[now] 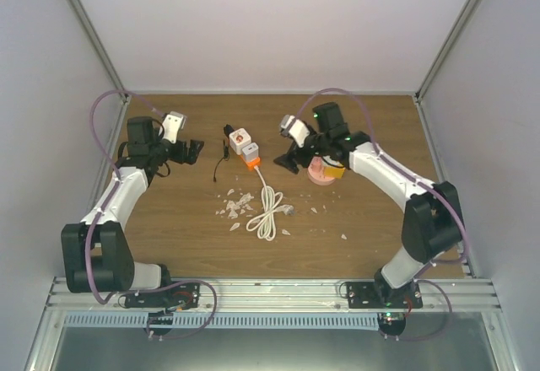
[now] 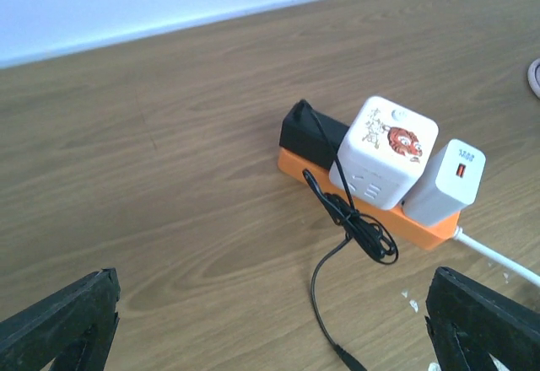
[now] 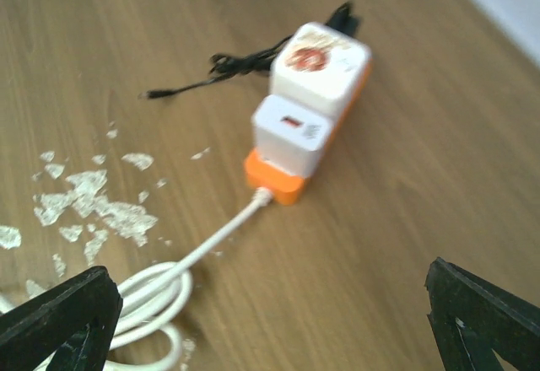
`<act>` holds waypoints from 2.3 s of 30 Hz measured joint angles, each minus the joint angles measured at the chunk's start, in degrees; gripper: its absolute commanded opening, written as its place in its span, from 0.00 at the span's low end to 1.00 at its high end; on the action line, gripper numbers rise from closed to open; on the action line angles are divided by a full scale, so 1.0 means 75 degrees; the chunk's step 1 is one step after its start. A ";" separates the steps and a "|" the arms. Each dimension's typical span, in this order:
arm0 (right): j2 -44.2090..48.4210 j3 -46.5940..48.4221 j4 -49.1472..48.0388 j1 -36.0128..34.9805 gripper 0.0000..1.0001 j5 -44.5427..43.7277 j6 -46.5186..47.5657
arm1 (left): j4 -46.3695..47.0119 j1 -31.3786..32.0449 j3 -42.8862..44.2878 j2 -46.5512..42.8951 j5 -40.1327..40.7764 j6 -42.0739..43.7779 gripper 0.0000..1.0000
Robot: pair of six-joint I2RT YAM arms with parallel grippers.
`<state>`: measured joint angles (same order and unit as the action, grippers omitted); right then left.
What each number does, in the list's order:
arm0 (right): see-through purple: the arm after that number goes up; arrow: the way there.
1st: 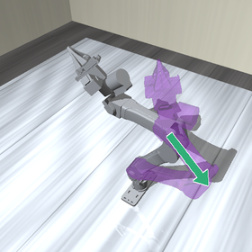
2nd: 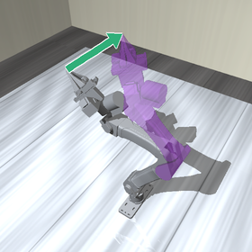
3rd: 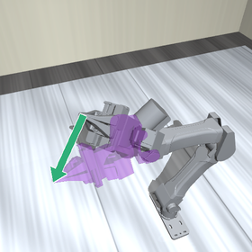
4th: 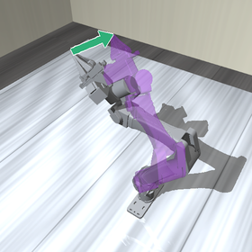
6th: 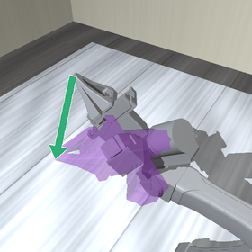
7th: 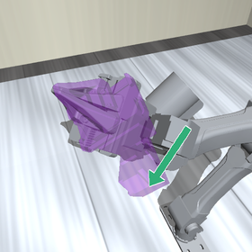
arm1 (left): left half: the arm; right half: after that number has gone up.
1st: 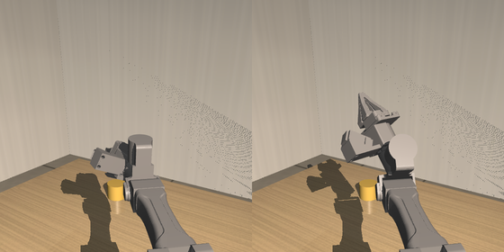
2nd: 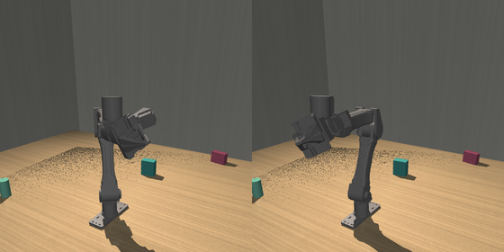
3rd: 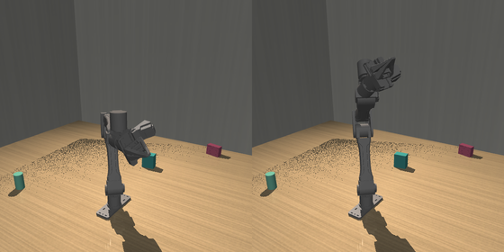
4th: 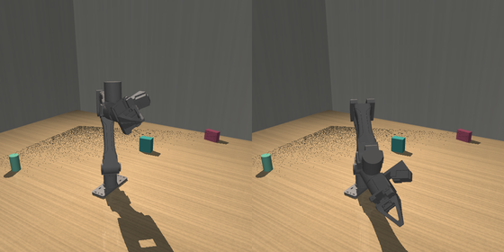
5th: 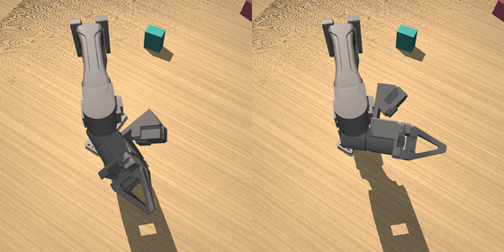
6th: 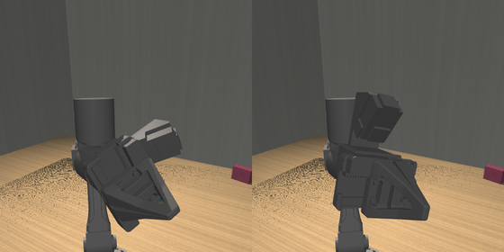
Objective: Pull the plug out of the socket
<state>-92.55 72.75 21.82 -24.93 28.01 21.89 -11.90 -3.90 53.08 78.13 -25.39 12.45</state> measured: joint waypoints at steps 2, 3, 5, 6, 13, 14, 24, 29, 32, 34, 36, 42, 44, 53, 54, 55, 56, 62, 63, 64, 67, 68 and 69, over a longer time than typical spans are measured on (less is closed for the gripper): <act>-0.0227 0.0003 0.0114 -0.0411 1.00 -0.0233 0.0108 | 0.0114 0.0020 0.0000 -0.0064 0.0029 -0.0006 0.99; -0.0347 0.0003 0.0169 -0.0618 1.00 -0.0358 0.0163 | 0.0157 0.0026 0.0000 -0.0090 0.0050 -0.0015 0.99; -0.0562 0.0000 0.0245 -0.0985 1.00 -0.0577 0.0274 | 0.0242 0.0038 0.0000 -0.0122 0.0085 -0.0058 0.99; -0.0650 -0.0003 0.0283 -0.1151 1.00 -0.0685 0.0332 | 0.0294 0.0050 0.0000 -0.0125 0.0105 -0.0070 0.99; -0.1003 -0.0017 0.0472 -0.2069 0.94 -0.1040 0.0801 | 0.0455 0.0061 0.0000 -0.0125 0.0321 -0.0262 0.99; -0.1125 0.0006 0.0527 -0.2203 0.91 -0.1046 0.0868 | 0.0481 0.0061 0.0000 -0.0125 0.0350 -0.0277 0.99; -0.2320 0.0315 0.1125 -0.2891 0.69 -0.0886 0.1346 | 0.0609 0.0073 0.0003 -0.0125 0.0455 -0.0405 0.99; -0.2500 0.0373 0.1405 -0.2926 0.65 -0.0868 0.1524 | 0.0647 0.0073 0.0000 -0.0125 0.0484 -0.0405 0.99; -0.2474 0.0286 0.1454 -0.2926 0.65 -0.0868 0.1644 | 0.0647 0.0073 0.0003 -0.0125 0.0490 -0.0405 0.99; -0.2381 0.0090 0.1472 -0.2926 0.65 -0.0874 0.1725 | 0.0647 0.0073 0.0000 -0.0125 0.0504 -0.0405 0.99; -0.2154 -0.0227 0.1501 -0.2923 0.64 -0.0930 0.1842 | 0.0647 0.0073 0.0000 -0.0125 0.0513 -0.0405 0.99; -0.1411 -0.1116 0.1585 -0.2783 0.62 -0.1157 0.2194 | 0.0647 0.0073 0.0000 -0.0122 0.0510 -0.0405 0.99; -0.1212 -0.1405 0.1585 -0.2652 0.62 -0.1174 0.2288 | 0.0644 0.0073 0.0003 -0.0122 0.0475 -0.0402 0.99; -0.0157 -0.2602 0.1778 -0.1562 0.64 -0.1513 0.2836 | 0.0650 0.0076 0.0000 -0.0122 -0.0023 -0.0367 0.99; -0.0038 -0.2702 0.1842 -0.1437 0.64 -0.1585 0.2914 | 0.0647 0.0076 0.0000 -0.0122 -0.0082 -0.0353 0.99; 0.0047 -0.2763 0.1909 -0.1326 0.64 -0.1655 0.2981 | 0.0650 0.0076 0.0000 -0.0122 -0.0154 -0.0341 0.99; 0.0117 -0.2821 0.1950 -0.1212 0.64 -0.1716 0.3042 | 0.0650 0.0076 0.0000 -0.0114 -0.0221 -0.0329 0.99; 0.0254 -0.2917 0.1982 -0.0396 0.66 -0.2072 0.3314 | 0.0644 0.0087 0.0000 -0.0032 -0.0551 -0.0289 0.99; 0.0254 -0.2873 0.2022 -0.0335 0.66 -0.2081 0.3299 | 0.0644 0.0087 0.0000 -0.0029 -0.0589 -0.0280 0.99; 0.0254 -0.2806 0.2092 -0.0297 0.66 -0.2037 0.3258 | 0.0647 0.0087 0.0000 -0.0029 -0.0624 -0.0256 0.99; 0.0256 -0.2387 0.2232 -0.0297 0.67 -0.1722 0.3063 | 0.0644 0.0087 0.0000 -0.0026 -0.0708 -0.0251 0.99; 0.0256 -0.2206 0.2209 -0.0332 0.67 -0.1600 0.2964 | 0.0644 0.0087 0.0000 -0.0023 -0.0729 -0.0245 0.99; 0.0256 -0.2078 0.2165 -0.0358 0.67 -0.1507 0.2897 | 0.0644 0.0087 0.0000 -0.0017 -0.0731 -0.0242 0.99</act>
<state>-90.63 57.17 38.06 -27.62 16.71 43.62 -7.07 -3.25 53.08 78.00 -30.87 10.63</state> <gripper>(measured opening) 0.666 0.990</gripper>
